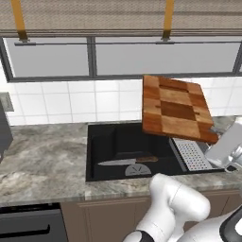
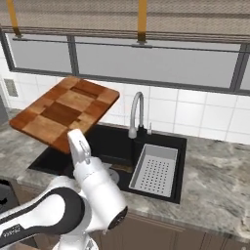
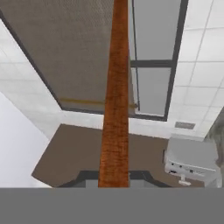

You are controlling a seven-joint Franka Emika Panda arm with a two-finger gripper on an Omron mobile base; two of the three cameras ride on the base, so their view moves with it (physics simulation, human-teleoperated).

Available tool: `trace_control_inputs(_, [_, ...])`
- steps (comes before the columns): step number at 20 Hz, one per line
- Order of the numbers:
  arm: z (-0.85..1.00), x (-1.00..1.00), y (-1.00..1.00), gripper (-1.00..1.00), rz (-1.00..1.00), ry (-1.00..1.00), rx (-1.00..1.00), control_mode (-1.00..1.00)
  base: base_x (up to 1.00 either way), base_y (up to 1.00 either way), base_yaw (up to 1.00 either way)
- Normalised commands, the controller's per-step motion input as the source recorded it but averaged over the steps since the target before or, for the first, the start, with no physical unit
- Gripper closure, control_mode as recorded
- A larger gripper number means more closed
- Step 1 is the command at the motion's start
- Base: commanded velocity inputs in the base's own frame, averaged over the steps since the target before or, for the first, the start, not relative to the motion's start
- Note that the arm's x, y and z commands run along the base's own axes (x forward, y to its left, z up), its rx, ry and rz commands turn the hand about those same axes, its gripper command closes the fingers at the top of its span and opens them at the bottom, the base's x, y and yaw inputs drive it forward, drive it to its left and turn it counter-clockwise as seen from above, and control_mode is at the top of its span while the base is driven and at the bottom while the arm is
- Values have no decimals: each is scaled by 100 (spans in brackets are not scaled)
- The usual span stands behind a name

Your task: Move the cutting board and knife to the sink. Then move spray from the cabinet to the counter.

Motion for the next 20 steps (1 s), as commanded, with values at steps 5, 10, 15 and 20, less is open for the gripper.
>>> trace_control_inputs(5, [37,7,0,100,0,42,0,-100,0,0,0])
trace_control_inputs(10, [5,0,0,100,0,22,0,-100,0,0,0])
trace_control_inputs(15, [0,0,0,100,1,21,-2,-100,0,0,0])
trace_control_inputs(20, [-6,0,7,100,3,23,-9,-100,0,0,0])
